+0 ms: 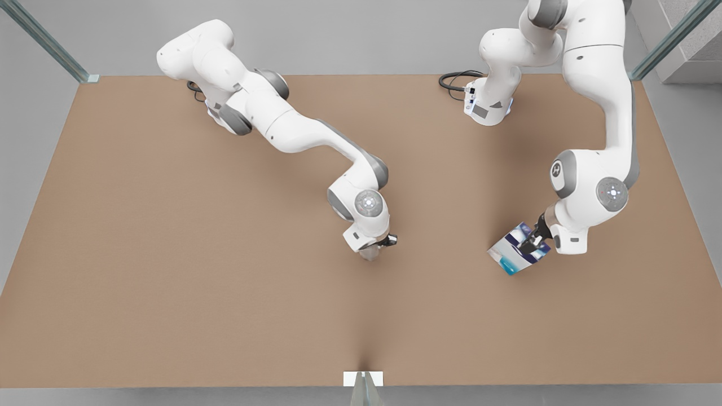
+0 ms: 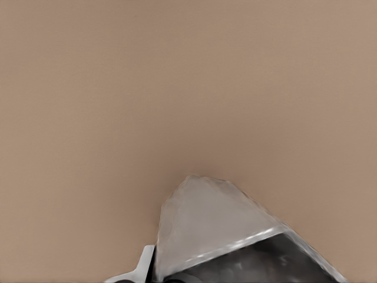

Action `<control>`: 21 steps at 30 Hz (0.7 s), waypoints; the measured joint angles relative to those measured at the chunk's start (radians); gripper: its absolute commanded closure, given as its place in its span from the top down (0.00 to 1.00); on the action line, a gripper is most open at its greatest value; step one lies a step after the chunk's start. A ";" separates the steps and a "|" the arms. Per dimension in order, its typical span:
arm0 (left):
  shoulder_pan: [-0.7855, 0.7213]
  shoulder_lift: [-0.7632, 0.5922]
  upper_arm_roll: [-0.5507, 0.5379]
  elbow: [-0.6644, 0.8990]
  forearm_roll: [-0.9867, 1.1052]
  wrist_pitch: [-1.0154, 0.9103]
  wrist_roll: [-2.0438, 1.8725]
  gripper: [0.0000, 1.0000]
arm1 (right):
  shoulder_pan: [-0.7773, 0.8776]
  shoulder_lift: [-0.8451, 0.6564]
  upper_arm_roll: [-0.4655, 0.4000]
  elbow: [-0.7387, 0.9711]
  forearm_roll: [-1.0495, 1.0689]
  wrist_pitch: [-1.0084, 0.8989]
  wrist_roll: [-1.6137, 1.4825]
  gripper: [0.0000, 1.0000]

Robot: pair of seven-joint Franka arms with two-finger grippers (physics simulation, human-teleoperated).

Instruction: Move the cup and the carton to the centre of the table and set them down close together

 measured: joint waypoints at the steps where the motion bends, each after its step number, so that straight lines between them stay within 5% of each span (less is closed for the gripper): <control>1: 0.000 0.007 0.000 0.001 0.003 0.001 0.000 1.00 | 0.001 0.002 0.001 -0.001 -0.027 -0.020 -0.026 0.21; 5: 0.001 0.024 0.000 0.003 0.010 0.006 0.000 1.00 | 0.015 0.000 0.002 -0.001 -0.086 -0.059 -0.077 0.21; 6: 0.001 0.032 0.000 0.003 0.011 0.004 -0.002 1.00 | 0.016 0.002 0.003 -0.001 -0.086 -0.055 -0.077 0.52; 7: 0.000 0.036 0.000 0.003 0.012 0.006 -0.002 1.00 | 0.017 0.002 0.003 -0.003 -0.090 -0.051 -0.076 1.00; 13: 0.001 0.074 0.000 0.008 0.013 0.023 -0.002 1.00 | 0.017 0.002 0.003 0.000 -0.091 -0.037 -0.102 1.00; 14: 0.000 0.076 0.000 0.008 0.013 0.023 0.001 0.91 | 0.017 0.002 0.004 0.000 -0.091 -0.037 -0.103 1.00; 16: 0.001 0.076 0.000 0.008 0.013 0.023 0.003 0.51 | 0.017 0.000 0.009 0.002 -0.091 -0.037 -0.103 1.00; 21: 0.000 0.085 0.000 0.022 0.021 0.021 0.000 0.49 | 0.011 -0.008 0.026 0.021 -0.090 -0.057 -0.109 1.00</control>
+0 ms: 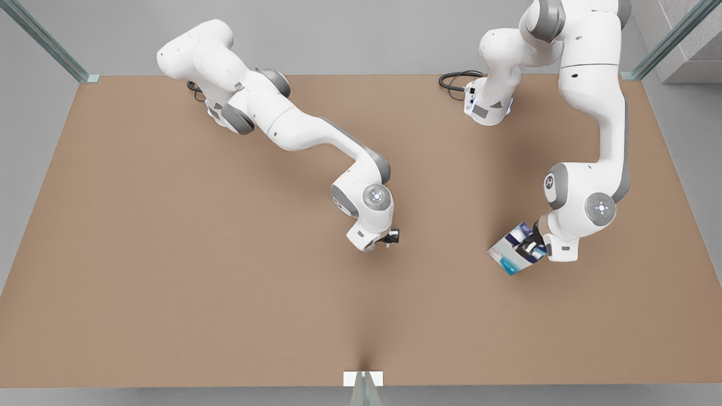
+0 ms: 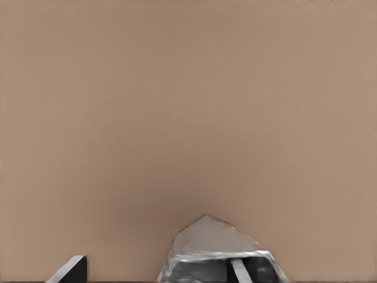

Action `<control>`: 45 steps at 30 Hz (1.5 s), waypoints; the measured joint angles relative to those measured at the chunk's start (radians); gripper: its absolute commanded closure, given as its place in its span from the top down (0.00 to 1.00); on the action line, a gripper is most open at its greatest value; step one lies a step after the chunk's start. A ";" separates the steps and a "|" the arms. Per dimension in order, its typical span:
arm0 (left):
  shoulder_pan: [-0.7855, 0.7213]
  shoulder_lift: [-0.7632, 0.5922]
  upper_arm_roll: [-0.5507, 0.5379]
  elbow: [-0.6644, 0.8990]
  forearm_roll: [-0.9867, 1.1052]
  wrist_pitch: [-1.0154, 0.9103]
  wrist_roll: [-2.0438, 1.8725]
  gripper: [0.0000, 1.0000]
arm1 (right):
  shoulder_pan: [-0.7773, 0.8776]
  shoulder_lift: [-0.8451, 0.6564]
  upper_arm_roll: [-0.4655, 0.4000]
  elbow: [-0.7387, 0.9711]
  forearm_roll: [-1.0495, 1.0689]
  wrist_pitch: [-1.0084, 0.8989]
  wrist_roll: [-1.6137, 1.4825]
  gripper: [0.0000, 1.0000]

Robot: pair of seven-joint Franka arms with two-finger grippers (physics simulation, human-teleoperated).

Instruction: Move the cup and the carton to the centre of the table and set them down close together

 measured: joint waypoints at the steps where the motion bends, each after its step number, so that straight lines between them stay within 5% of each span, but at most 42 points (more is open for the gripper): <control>1: 0.000 0.004 0.000 0.004 0.004 -0.001 -0.002 0.51 | -0.009 -0.018 0.019 0.000 0.000 -0.031 -0.015 1.00; 5: 0.000 -0.017 0.000 0.029 0.015 -0.066 -0.011 0.52 | -0.106 -0.187 0.066 -0.113 0.031 -0.057 -0.070 1.00; 7: -0.048 -0.101 -0.003 0.029 0.013 -0.206 -0.108 0.54 | -0.313 -0.459 0.074 -0.358 0.062 -0.066 -0.112 1.00; 10: -0.336 -0.140 -0.102 0.065 0.001 -0.250 -0.642 0.55 | -0.676 -0.913 0.072 -0.825 0.064 -0.070 -0.359 1.00; 12: -0.456 -0.128 -0.187 0.124 -0.011 -0.238 -0.840 0.55 | -0.753 -1.049 -0.003 -0.844 0.167 -0.310 -0.589 1.00; 14: -0.526 -0.127 -0.195 0.115 -0.025 -0.246 -0.862 0.57 | -0.740 -1.068 -0.210 -0.782 0.215 -0.487 -0.768 1.00; 15: -0.517 -0.128 -0.195 0.090 -0.029 -0.235 -0.864 0.57 | -0.742 -1.059 -0.231 -0.770 0.215 -0.515 -0.774 1.00; 26: -0.537 -0.026 -0.195 0.025 -0.050 -0.074 -0.845 0.57 | -0.726 -1.027 -0.227 -0.800 0.258 -0.369 -0.776 1.00; 27: -0.537 -0.022 -0.195 0.025 -0.050 -0.075 -0.841 0.71 | -0.720 -1.028 -0.226 -0.800 0.255 -0.369 -0.776 1.00; 28: -0.537 -0.019 -0.195 0.025 -0.050 -0.075 -0.838 0.72 | -0.720 -1.027 -0.225 -0.799 0.254 -0.369 -0.776 1.00; 30: -0.537 -0.014 -0.194 0.024 -0.049 -0.075 -0.838 0.99 | -0.719 -1.029 -0.221 -0.797 0.251 -0.369 -0.775 1.00; 45: -0.535 -0.011 -0.183 0.025 -0.041 -0.126 -0.828 1.00 | -0.720 -1.024 -0.221 -0.799 0.251 -0.372 -0.767 1.00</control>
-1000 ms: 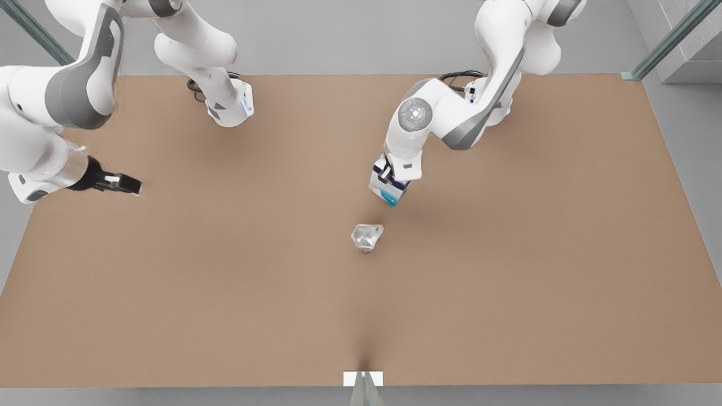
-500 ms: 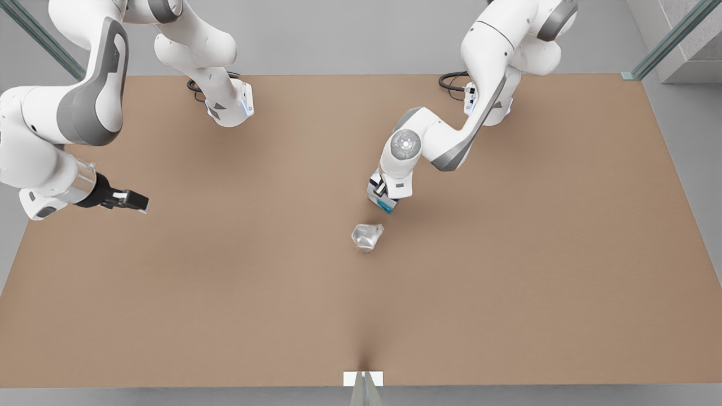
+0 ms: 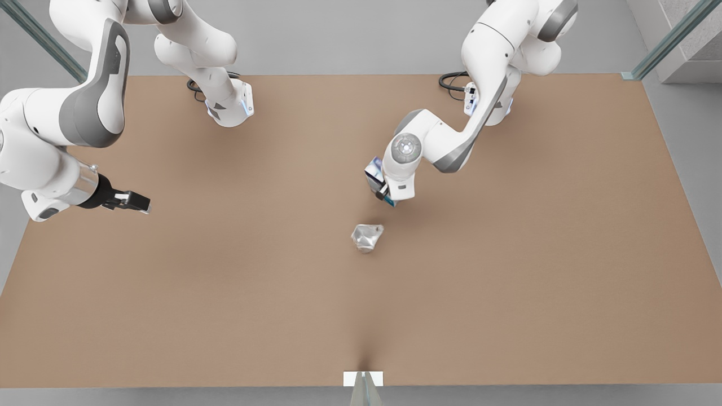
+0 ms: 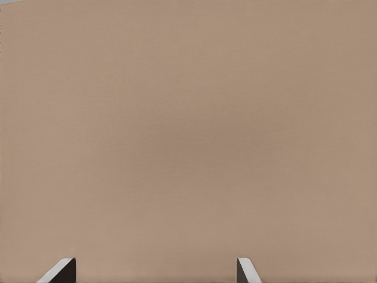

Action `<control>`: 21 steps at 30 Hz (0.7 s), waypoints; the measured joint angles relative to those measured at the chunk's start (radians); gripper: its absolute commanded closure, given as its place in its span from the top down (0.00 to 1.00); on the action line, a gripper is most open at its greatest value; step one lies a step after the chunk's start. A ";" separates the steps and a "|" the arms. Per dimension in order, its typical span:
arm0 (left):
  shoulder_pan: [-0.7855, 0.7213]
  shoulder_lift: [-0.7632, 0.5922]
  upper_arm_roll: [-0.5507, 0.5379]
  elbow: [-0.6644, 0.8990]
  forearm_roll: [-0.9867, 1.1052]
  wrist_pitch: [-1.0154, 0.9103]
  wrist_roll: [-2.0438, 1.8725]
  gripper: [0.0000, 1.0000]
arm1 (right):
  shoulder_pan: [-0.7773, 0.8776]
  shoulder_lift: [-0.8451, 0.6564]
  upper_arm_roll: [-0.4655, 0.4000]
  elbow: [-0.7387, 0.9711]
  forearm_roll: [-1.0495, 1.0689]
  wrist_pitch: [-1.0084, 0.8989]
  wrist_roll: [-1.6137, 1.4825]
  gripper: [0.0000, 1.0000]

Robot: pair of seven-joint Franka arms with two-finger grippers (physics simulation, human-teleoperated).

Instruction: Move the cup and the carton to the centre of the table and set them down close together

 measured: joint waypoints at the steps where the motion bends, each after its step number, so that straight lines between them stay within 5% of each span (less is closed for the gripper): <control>1: 0.000 -0.004 0.002 0.001 0.001 -0.017 0.007 1.00 | 0.000 0.000 0.000 0.000 0.000 0.000 0.000 1.00; 8: 0.004 -0.056 0.017 0.032 0.012 -0.076 -0.005 1.00 | -0.002 0.000 -0.002 -0.002 0.000 -0.008 0.000 1.00; 11: 0.037 -0.134 0.056 0.233 0.011 -0.414 0.039 1.00 | 0.000 0.000 -0.002 -0.002 0.000 -0.005 0.002 1.00; 16: 0.367 -0.197 0.149 0.272 0.058 -0.502 1.320 1.00 | 0.000 0.004 -0.002 -0.003 0.000 -0.002 0.002 1.00; 21: 0.453 -0.170 0.150 0.272 0.122 -0.450 1.553 1.00 | -0.001 0.004 -0.002 -0.008 0.000 -0.002 0.002 1.00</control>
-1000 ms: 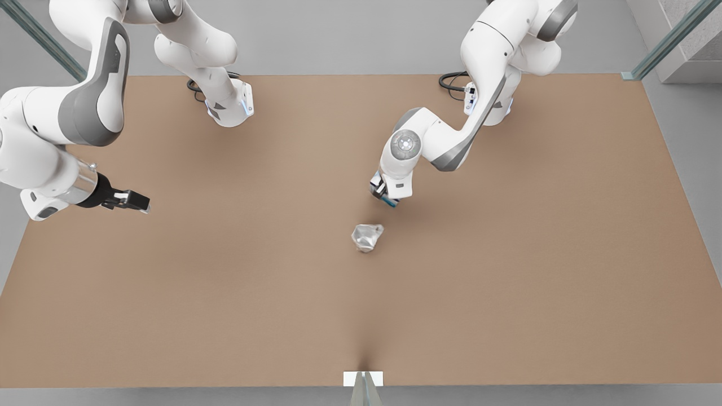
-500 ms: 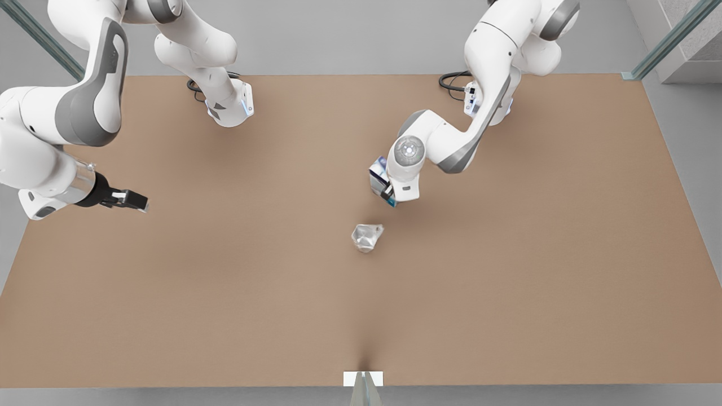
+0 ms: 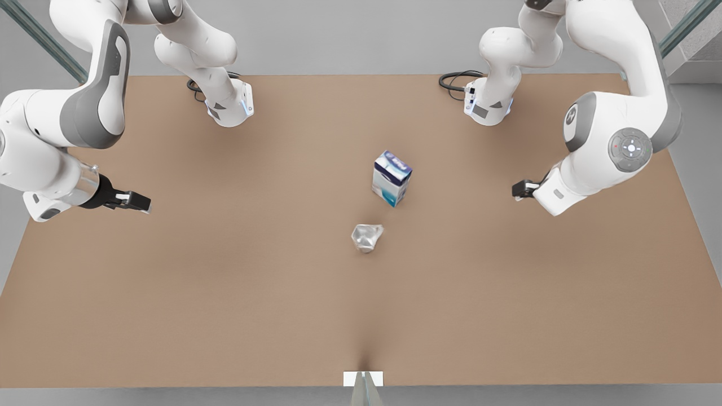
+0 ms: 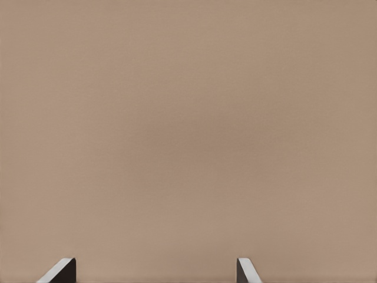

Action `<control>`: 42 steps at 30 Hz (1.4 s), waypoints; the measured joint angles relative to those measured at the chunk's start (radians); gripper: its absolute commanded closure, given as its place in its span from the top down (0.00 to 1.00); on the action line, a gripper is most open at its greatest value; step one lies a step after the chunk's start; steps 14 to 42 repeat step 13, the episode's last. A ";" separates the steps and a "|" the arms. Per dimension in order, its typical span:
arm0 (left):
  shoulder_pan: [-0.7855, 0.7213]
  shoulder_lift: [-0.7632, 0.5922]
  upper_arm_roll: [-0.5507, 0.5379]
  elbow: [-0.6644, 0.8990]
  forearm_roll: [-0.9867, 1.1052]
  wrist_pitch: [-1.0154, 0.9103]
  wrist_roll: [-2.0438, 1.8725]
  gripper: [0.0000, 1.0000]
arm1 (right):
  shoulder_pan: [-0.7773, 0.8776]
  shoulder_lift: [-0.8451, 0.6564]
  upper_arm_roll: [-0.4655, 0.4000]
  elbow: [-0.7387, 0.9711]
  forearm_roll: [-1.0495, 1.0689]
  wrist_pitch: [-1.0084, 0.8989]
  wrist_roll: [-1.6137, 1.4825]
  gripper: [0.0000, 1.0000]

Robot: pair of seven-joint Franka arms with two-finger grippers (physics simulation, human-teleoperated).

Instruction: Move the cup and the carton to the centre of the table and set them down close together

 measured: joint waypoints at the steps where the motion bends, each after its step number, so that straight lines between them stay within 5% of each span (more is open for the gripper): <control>1: 0.005 0.004 0.002 0.000 0.008 0.000 0.000 1.00 | 0.000 0.000 0.000 0.000 0.000 0.000 0.000 1.00; 42: 0.005 0.006 0.005 0.000 0.035 0.000 0.003 1.00 | -0.001 0.002 0.000 -0.010 0.000 0.003 0.000 1.00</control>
